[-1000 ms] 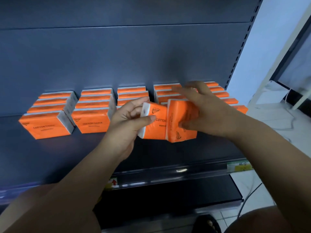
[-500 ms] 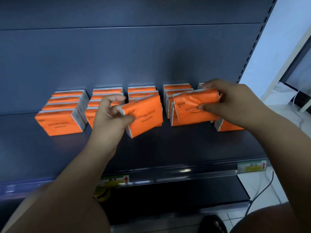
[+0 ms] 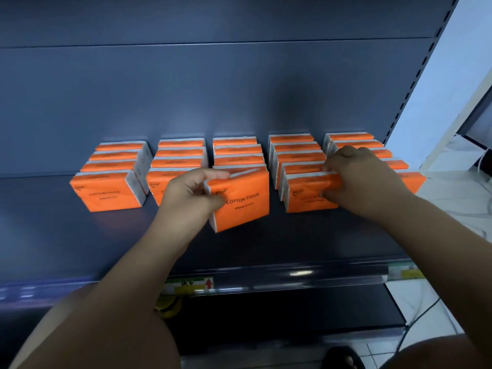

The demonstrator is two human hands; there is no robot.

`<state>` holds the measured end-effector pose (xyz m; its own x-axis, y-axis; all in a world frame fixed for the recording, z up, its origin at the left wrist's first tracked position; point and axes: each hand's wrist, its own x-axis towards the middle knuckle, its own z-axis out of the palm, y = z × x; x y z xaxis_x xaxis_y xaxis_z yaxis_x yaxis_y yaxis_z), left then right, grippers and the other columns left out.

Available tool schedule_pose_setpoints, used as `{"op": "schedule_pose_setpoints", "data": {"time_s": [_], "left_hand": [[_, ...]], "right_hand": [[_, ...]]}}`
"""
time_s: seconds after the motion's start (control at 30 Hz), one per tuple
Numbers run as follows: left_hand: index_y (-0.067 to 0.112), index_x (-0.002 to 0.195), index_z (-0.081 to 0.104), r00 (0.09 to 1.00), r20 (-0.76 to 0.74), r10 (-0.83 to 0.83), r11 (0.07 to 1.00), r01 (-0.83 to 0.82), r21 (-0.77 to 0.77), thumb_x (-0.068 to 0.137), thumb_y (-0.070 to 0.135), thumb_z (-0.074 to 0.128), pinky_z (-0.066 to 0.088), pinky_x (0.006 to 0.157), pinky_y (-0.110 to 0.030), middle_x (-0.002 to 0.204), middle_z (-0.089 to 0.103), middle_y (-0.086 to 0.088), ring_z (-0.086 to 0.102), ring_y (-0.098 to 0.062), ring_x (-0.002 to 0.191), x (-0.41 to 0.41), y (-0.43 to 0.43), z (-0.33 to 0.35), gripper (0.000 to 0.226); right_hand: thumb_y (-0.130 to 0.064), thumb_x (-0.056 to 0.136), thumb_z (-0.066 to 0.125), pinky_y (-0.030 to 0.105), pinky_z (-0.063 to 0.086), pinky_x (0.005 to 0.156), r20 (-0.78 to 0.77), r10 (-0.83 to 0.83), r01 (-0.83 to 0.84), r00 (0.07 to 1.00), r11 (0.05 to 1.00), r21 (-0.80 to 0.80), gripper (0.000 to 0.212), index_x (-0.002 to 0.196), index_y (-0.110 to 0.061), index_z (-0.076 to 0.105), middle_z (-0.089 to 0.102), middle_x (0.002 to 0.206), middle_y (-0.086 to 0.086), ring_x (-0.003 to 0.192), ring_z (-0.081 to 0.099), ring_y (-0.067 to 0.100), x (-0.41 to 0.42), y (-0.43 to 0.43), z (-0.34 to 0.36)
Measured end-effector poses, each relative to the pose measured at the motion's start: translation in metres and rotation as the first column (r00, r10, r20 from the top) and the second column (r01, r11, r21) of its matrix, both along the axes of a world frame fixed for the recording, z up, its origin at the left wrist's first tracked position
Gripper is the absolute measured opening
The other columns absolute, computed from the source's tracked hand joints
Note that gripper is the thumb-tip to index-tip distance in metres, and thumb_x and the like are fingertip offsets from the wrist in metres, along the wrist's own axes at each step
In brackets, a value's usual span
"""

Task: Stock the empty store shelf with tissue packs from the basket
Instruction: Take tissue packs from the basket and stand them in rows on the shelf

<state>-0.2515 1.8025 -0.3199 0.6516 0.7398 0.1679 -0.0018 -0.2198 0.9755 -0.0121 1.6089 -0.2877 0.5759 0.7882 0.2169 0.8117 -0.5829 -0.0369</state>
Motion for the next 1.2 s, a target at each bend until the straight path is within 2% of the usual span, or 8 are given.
{"op": "schedule_pose_setpoints", "data": {"time_s": [0.2,0.37,0.47,0.53,0.6,0.7,0.93,1.2], "left_hand": [[0.032,0.111,0.071,0.995,-0.1,-0.01,1.0,0.009,-0.008,0.087,-0.011,0.072,0.061,0.081,-0.031,0.105,0.077,0.004,0.074,-0.009,0.095,0.001,0.007,-0.005,0.049],[0.031,0.114,0.069,0.979,-0.195,0.062,0.982,-0.024,0.188,0.085,-0.004,0.076,0.054,0.067,-0.014,0.104,0.072,0.01,0.069,-0.001,0.089,-0.001,0.009,-0.012,0.045],[0.032,0.113,0.07,0.974,-0.204,0.102,0.956,-0.038,0.291,0.083,-0.005,0.075,0.058,0.087,-0.03,0.113,0.071,0.006,0.067,-0.008,0.103,-0.001,0.014,-0.02,0.048],[0.031,0.114,0.07,0.973,-0.193,0.13,0.939,-0.058,0.34,0.083,-0.007,0.074,0.054,0.099,-0.036,0.122,0.065,0.004,0.062,-0.014,0.115,0.002,0.014,-0.022,0.05],[0.03,0.116,0.071,0.973,-0.166,0.161,0.914,-0.083,0.397,0.081,-0.009,0.075,0.05,0.104,-0.036,0.122,0.06,0.005,0.061,-0.017,0.118,0.005,0.014,-0.023,0.052],[0.025,0.123,0.07,0.966,-0.15,0.21,0.889,-0.125,0.441,0.081,-0.009,0.075,0.048,0.102,-0.032,0.121,0.06,0.004,0.062,-0.018,0.116,0.008,0.016,-0.028,0.053],[0.015,0.13,0.068,0.937,-0.167,0.309,0.81,-0.167,0.563,0.086,-0.005,0.069,0.035,0.092,-0.015,0.13,0.064,-0.003,0.057,-0.018,0.119,0.013,0.011,-0.036,0.049],[0.011,0.136,0.063,0.938,-0.16,0.307,0.817,-0.174,0.55,0.087,-0.005,0.069,0.043,0.097,-0.026,0.134,0.064,-0.01,0.061,-0.027,0.12,0.023,0.007,-0.041,0.052]], "right_hand": [[-0.023,0.078,0.078,0.044,0.049,0.092,-0.073,-0.05,0.048,0.996,0.999,-0.023,0.057,0.129,-0.017,0.055,0.055,0.128,0.01,0.118,0.048,0.034,-0.006,0.007,0.001],[-0.015,0.073,0.078,0.046,0.043,0.103,0.045,0.064,-0.064,0.997,0.998,0.006,0.08,0.147,-0.019,0.047,0.054,0.138,0.011,0.125,0.045,0.035,-0.018,0.01,0.005],[-0.003,0.077,0.074,0.028,0.032,0.111,0.049,0.334,-0.334,0.941,0.901,0.276,0.062,0.136,-0.017,0.062,0.063,0.133,0.006,0.127,0.05,0.029,-0.039,0.015,0.003],[-0.002,0.079,0.073,0.012,0.022,0.112,0.074,0.442,-0.439,0.894,0.832,0.339,0.054,0.13,-0.017,0.067,0.067,0.128,0.003,0.122,0.052,0.02,-0.055,0.024,0.001],[-0.009,0.083,0.074,0.023,0.032,0.114,0.07,0.487,-0.488,0.87,0.834,0.259,0.055,0.136,-0.019,0.063,0.065,0.131,0.002,0.122,0.054,0.021,-0.066,0.034,-0.005],[-0.02,0.088,0.071,0.043,0.046,0.105,0.095,0.465,-0.473,0.88,0.873,0.114,0.056,0.143,-0.025,0.057,0.06,0.136,-0.002,0.123,0.053,0.023,-0.074,0.044,-0.015],[-0.025,0.093,0.062,0.04,0.047,0.099,0.118,0.428,-0.436,0.896,0.899,0.042,0.038,0.132,-0.025,0.065,0.061,0.128,-0.003,0.115,0.054,0.02,-0.077,0.053,-0.019],[-0.03,0.097,0.057,0.036,0.048,0.096,0.089,0.369,-0.375,0.925,0.925,0.064,0.029,0.125,-0.024,0.064,0.059,0.124,-0.004,0.112,0.054,0.016,-0.08,0.054,-0.017]]}}
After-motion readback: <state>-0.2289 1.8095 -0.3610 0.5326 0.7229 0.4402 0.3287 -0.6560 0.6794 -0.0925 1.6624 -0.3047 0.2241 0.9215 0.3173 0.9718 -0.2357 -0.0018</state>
